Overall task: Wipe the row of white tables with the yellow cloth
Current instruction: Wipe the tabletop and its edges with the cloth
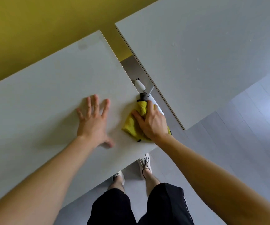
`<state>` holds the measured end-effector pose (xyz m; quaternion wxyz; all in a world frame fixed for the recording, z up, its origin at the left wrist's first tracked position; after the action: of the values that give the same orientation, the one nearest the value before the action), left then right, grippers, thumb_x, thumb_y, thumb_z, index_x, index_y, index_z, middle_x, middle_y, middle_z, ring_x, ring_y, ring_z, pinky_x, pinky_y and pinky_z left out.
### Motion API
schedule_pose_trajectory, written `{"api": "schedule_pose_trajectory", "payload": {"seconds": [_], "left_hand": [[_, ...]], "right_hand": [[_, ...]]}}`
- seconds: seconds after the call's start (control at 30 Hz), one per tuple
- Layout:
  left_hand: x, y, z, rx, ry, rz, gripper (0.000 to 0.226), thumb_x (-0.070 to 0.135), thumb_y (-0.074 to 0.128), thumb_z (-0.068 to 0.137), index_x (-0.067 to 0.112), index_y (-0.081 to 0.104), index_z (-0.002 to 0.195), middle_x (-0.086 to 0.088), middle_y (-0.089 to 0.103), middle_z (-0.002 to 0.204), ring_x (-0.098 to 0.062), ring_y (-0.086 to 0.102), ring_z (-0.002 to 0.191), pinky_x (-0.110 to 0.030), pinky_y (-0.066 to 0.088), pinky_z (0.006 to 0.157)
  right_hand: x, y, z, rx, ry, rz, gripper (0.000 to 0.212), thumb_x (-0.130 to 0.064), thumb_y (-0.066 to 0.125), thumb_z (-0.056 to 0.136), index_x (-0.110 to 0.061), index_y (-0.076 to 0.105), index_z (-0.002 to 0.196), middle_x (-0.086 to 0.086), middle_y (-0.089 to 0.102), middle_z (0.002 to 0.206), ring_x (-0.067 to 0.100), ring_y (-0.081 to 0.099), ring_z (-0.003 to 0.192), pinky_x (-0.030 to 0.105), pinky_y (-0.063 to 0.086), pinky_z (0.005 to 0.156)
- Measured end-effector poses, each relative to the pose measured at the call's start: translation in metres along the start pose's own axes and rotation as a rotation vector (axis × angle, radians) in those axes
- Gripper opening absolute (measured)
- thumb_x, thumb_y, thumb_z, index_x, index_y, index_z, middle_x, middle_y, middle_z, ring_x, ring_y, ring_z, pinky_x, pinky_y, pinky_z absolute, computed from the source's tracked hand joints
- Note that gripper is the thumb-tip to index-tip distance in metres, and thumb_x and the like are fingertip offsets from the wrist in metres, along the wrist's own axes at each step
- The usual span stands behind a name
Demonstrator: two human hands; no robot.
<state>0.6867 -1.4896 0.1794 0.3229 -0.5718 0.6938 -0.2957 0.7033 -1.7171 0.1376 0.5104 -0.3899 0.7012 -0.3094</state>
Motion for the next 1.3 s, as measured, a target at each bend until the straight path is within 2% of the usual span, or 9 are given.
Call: {"api": "schedule_pose_trajectory", "payload": {"seconds": [0.1, 0.2, 0.4, 0.57, 0.73, 0.87, 1.03, 1.17, 1.3], "left_hand": [[-0.001, -0.001, -0.002, -0.01, -0.016, 0.006, 0.184, 0.085, 0.093, 0.04, 0.022, -0.022, 0.169, -0.025, -0.031, 0.174, -0.048, -0.023, 0.163, -0.078, 0.019, 0.126], [-0.001, -0.002, -0.002, -0.001, -0.017, 0.02, 0.179, 0.084, 0.093, 0.04, 0.022, -0.012, 0.171, -0.024, -0.028, 0.175, -0.048, -0.023, 0.164, -0.078, 0.02, 0.126], [-0.003, -0.002, -0.005, 0.033, -0.028, -0.031, 0.188, 0.081, 0.096, 0.032, 0.027, -0.021, 0.168, -0.019, -0.028, 0.176, -0.044, -0.021, 0.165, -0.077, 0.023, 0.125], [-0.009, -0.001, -0.005, 0.053, -0.055, -0.081, 0.186, 0.076, 0.099, 0.033, 0.033, -0.021, 0.169, -0.013, -0.032, 0.177, -0.038, -0.025, 0.165, -0.074, 0.019, 0.128], [-0.009, -0.004, -0.012, 0.091, -0.089, -0.123, 0.18, 0.069, 0.102, 0.036, 0.039, -0.014, 0.171, -0.006, -0.025, 0.179, -0.031, -0.018, 0.168, -0.075, 0.022, 0.127], [-0.009, -0.006, -0.023, 0.117, -0.15, -0.17, 0.168, 0.06, 0.105, 0.044, 0.039, -0.003, 0.171, -0.008, -0.015, 0.181, -0.028, -0.009, 0.169, -0.069, 0.026, 0.128], [-0.008, 0.005, -0.035, 0.121, -0.183, -0.224, 0.15, 0.06, 0.103, 0.055, 0.033, 0.013, 0.171, -0.011, 0.002, 0.181, -0.029, 0.008, 0.169, -0.058, 0.034, 0.125], [-0.006, 0.022, -0.051, 0.153, -0.077, -0.209, 0.125, 0.057, 0.094, 0.073, 0.027, 0.023, 0.171, -0.013, 0.01, 0.179, -0.029, 0.016, 0.167, -0.05, 0.036, 0.127], [0.003, 0.039, -0.06, 0.184, 0.134, -0.115, 0.13, 0.066, 0.094, 0.068, 0.03, 0.026, 0.172, -0.013, 0.011, 0.18, -0.033, 0.014, 0.168, -0.051, 0.031, 0.13]], "right_hand": [[-0.058, 0.007, 0.069, 0.042, -0.047, 0.039, 0.069, -0.074, 0.05, 0.102, -0.018, 0.044, 0.142, 0.017, 0.063, 0.126, 0.046, 0.068, 0.103, 0.044, 0.045, 0.072], [-0.08, 0.004, 0.087, 0.092, -0.081, 0.054, 0.072, -0.075, 0.049, 0.102, -0.018, 0.046, 0.146, 0.017, 0.063, 0.127, 0.045, 0.068, 0.105, 0.045, 0.05, 0.074], [0.015, -0.002, -0.039, 0.066, -0.1, 0.023, 0.082, -0.078, 0.043, 0.103, -0.02, 0.036, 0.161, 0.012, 0.059, 0.135, 0.042, 0.067, 0.111, 0.049, 0.059, 0.08], [0.043, -0.001, -0.065, 0.081, -0.107, 0.049, 0.079, -0.071, 0.049, 0.104, -0.018, 0.039, 0.162, 0.009, 0.059, 0.138, 0.041, 0.068, 0.109, 0.049, 0.059, 0.082], [0.063, -0.005, -0.091, 0.057, 0.094, 0.243, 0.075, -0.069, 0.056, 0.103, -0.029, 0.035, 0.163, 0.004, 0.061, 0.144, 0.038, 0.065, 0.121, 0.049, 0.055, 0.098], [0.086, -0.038, -0.098, -0.083, 0.009, 0.024, 0.072, -0.07, 0.064, 0.098, -0.03, 0.044, 0.155, 0.01, 0.075, 0.123, 0.04, 0.073, 0.101, 0.048, 0.061, 0.084], [0.067, -0.091, -0.096, -0.002, -0.019, -0.017, 0.056, -0.045, 0.071, 0.101, -0.026, 0.048, 0.149, 0.008, 0.076, 0.104, 0.035, 0.07, 0.082, 0.046, 0.061, 0.07], [0.047, -0.117, -0.085, 0.011, 0.033, 0.065, 0.06, -0.031, 0.069, 0.098, -0.019, 0.04, 0.149, 0.012, 0.073, 0.1, 0.038, 0.067, 0.08, 0.047, 0.059, 0.067], [0.038, -0.146, -0.102, 0.174, 0.059, 0.05, 0.065, -0.026, 0.075, 0.092, -0.025, 0.045, 0.15, 0.005, 0.066, 0.084, 0.04, 0.068, 0.073, 0.042, 0.056, 0.061]]}}
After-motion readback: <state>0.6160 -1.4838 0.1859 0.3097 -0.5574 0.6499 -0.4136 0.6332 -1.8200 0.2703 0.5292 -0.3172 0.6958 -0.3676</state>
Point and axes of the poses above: each hand's wrist, its own z-axis towards the middle knuckle, its own y-axis out of the palm, x = y × z, the point moved 10 cm from there along z, towards the middle knuckle
